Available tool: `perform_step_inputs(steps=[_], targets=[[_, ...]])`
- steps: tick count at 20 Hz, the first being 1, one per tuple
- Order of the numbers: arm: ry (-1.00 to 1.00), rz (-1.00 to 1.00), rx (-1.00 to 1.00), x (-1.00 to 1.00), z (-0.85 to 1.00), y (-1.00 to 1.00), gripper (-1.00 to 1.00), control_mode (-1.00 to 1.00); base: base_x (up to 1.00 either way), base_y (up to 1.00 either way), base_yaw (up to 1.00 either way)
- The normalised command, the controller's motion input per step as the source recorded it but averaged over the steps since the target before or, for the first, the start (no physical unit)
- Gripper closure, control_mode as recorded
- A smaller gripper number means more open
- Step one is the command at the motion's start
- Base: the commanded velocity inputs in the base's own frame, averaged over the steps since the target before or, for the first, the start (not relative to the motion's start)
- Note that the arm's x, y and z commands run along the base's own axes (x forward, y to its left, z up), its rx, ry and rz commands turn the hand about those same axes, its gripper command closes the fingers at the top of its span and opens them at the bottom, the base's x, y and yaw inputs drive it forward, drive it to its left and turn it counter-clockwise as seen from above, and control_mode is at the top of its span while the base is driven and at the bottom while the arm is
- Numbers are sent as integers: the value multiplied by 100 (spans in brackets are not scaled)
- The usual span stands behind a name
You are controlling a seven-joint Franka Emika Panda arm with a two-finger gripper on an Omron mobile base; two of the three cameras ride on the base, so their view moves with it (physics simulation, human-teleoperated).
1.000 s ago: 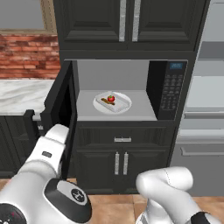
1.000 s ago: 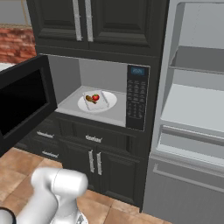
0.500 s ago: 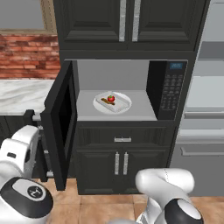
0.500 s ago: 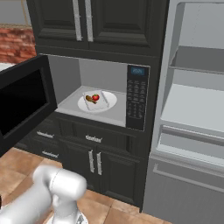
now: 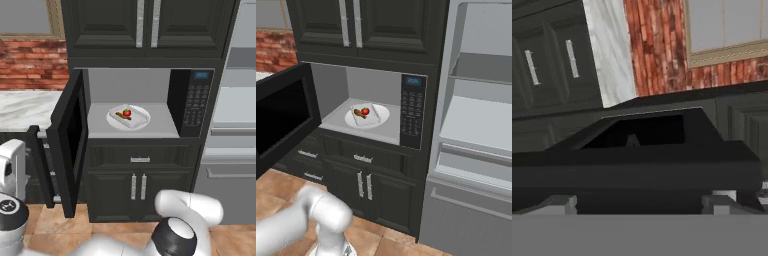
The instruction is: Place the tupperware containing the chicken drumstick and tomato meal in the microwave. Close the microwave door and press the start button to reheat the meal.
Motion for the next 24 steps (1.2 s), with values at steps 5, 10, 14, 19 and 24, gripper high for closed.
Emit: perform_step_inputs(steps=[5, 10, 14, 19, 24], targets=[[0, -15, -4, 58, -12, 1, -100, -100, 0, 0, 0], [0, -16, 0, 45, -7, -32, -100, -100, 0, 0, 0], [0, -18, 0, 26, -11, -73, -100, -100, 0, 0, 0], [0, -23, 0, 33, -9, -84, -100, -100, 0, 0, 0], [0, -23, 1, 44, -8, -99, -100, -100, 0, 0, 0]])
